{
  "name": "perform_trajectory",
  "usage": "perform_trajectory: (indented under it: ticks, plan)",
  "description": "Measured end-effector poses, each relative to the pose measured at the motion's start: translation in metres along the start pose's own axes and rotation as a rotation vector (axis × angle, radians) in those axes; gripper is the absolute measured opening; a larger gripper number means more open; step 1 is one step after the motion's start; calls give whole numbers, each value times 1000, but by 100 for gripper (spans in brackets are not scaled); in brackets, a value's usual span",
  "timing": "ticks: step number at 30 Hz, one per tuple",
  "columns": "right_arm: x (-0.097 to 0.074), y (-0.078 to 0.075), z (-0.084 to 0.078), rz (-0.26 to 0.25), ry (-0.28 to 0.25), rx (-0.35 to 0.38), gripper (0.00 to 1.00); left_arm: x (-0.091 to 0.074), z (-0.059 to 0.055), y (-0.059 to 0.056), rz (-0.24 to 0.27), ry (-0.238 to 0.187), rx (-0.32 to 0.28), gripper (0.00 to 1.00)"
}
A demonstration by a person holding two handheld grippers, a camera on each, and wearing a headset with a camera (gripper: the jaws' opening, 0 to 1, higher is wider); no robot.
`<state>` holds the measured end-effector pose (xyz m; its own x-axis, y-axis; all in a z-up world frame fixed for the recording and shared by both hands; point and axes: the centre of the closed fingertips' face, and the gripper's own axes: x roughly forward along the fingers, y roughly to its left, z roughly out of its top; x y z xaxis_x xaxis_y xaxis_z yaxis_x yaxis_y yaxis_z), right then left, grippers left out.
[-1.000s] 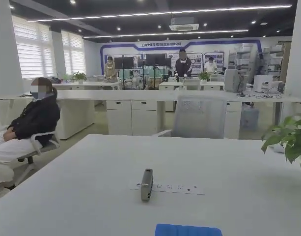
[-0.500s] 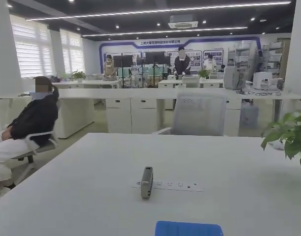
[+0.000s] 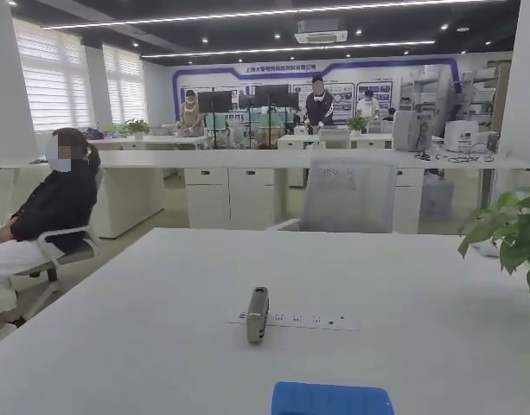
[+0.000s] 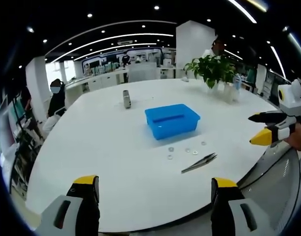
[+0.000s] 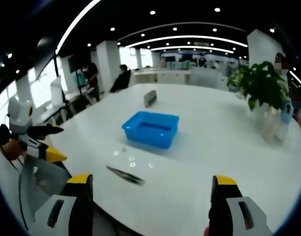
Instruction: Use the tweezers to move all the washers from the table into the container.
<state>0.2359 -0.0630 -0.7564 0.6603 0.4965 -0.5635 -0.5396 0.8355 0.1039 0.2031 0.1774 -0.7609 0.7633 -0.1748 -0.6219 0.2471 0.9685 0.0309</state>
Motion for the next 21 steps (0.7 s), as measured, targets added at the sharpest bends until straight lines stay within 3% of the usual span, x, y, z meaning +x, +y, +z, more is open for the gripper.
perform_trajectory:
  ticks: [8,13,21]
  plan:
    - [1,-1,-1,-3,9,3,99,6,2,-1,-20,2,21,94]
    - [3,-4,-4,-8,21,5,98,14,3,-8,-62,15,39,90]
    - [8,-5,-11,-8,58,4,97,33,8,-23,-157,32,105,71]
